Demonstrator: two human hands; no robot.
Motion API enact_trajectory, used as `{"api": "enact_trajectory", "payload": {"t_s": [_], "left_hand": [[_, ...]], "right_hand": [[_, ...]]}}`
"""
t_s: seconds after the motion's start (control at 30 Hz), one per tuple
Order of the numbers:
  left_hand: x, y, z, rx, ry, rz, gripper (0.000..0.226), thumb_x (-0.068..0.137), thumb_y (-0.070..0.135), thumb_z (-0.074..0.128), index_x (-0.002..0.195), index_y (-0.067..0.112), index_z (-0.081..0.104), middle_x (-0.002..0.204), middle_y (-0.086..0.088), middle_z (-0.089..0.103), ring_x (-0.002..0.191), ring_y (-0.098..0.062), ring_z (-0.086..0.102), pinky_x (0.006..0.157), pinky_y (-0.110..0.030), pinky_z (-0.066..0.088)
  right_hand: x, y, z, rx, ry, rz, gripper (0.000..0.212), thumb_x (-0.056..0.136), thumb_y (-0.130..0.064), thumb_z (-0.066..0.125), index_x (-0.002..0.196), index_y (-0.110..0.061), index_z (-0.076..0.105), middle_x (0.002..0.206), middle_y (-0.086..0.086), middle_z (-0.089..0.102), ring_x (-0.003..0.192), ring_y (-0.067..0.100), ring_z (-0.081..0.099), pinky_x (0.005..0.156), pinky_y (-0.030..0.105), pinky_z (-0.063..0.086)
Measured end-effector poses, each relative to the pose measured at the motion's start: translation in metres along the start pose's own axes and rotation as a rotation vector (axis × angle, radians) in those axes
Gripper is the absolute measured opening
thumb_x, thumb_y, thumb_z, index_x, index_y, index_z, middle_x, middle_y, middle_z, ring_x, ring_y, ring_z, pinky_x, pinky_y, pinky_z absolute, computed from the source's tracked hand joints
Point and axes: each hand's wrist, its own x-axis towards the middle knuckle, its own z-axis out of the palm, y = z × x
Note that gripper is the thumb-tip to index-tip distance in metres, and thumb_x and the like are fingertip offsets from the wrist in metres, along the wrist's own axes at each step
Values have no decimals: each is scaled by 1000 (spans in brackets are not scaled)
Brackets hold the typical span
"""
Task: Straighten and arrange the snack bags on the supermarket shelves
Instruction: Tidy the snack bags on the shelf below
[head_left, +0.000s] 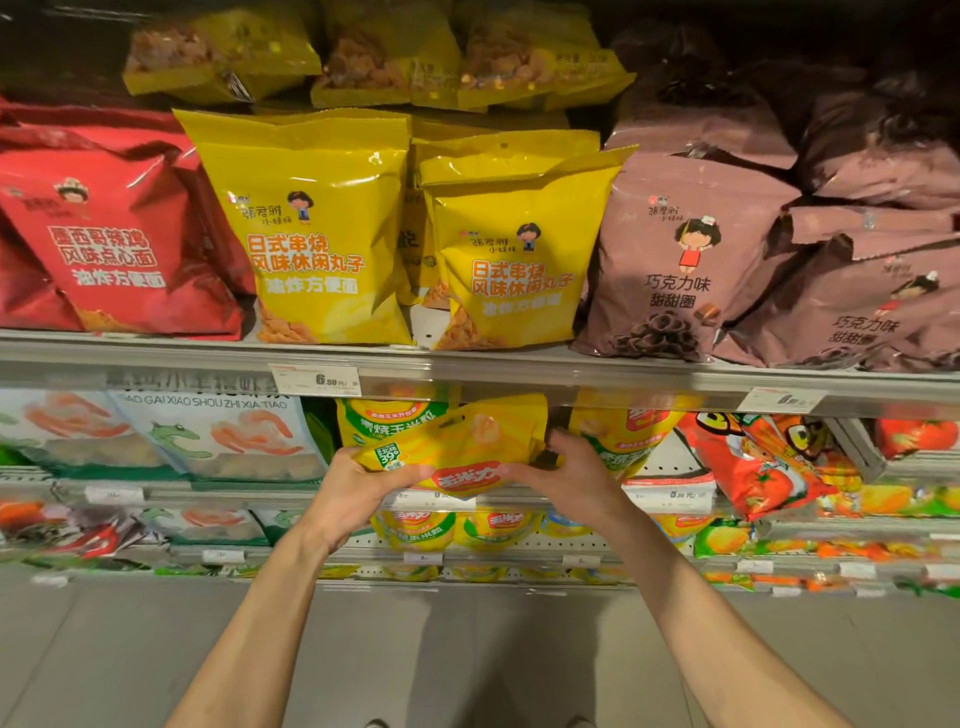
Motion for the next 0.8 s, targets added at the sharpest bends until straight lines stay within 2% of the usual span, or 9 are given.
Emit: {"api": "enact_trajectory", "payload": {"t_s": [0.07,0.23,0.37,0.43,0.53,0.6,0.67,0.73,0.8], "left_hand": [[-5,-1,-3,0,-54,20,39,73,13,87,111,7,79,112,-7,78,108,-20,74,90,-27,59],[-15,12,-2,19,-87,73,35,75,10,86,110,14,80,113,-5,78,110,-17,73,87,-19,57],[-17,32,5,37,-37,123,28,74,15,87,100,23,83,103,-3,80,97,-17,77,76,-16,58],[-19,39,10,28,-13,131,27,72,20,88,98,27,83,101,-2,80,94,-18,77,72,-17,58],[-24,40,23,39,-12,118,38,65,36,95,100,37,80,104,2,80,96,-15,77,75,-20,59],[-27,32,35,63,-23,83,53,55,44,96,104,33,79,107,3,79,99,-15,76,79,-24,61],[-30,25,49,67,-2,73,61,49,45,96,104,29,77,106,4,80,98,-15,76,74,-23,61],[-31,25,61,80,33,80,58,49,46,98,101,34,77,103,6,80,94,-12,77,70,-20,60],[-29,28,68,107,49,105,51,53,45,99,99,38,77,102,9,80,92,-9,76,69,-18,59]], "right_hand": [[-5,5,0,-54,-2,-8,24,76,-40,89,89,-33,69,81,-29,70,75,-10,64,65,9,45],[-18,7,3,-25,11,-57,22,78,-38,88,84,-41,67,88,-34,68,78,-11,65,65,7,48],[-17,-12,-9,55,10,-92,15,83,-40,83,95,-35,75,99,-19,78,95,1,73,89,25,56],[-19,-22,-17,78,-4,-135,27,84,-43,79,107,-32,76,108,-19,77,103,1,71,92,27,56],[-24,-27,-29,140,-33,-140,39,81,-49,74,116,-32,73,113,-18,76,107,3,72,93,27,57],[-30,-25,-35,161,-19,-149,38,82,-48,73,116,-32,73,113,-18,76,106,3,72,89,23,58],[-34,-21,-41,208,11,-150,30,86,-40,74,114,-29,74,111,-18,77,101,3,73,79,17,58],[-38,-17,-47,272,29,-127,27,90,-32,75,114,-22,74,109,-13,78,99,6,75,75,17,57],[-40,-14,-52,289,45,-111,31,89,-35,75,116,-19,74,111,-9,79,100,13,75,77,25,60]]}}
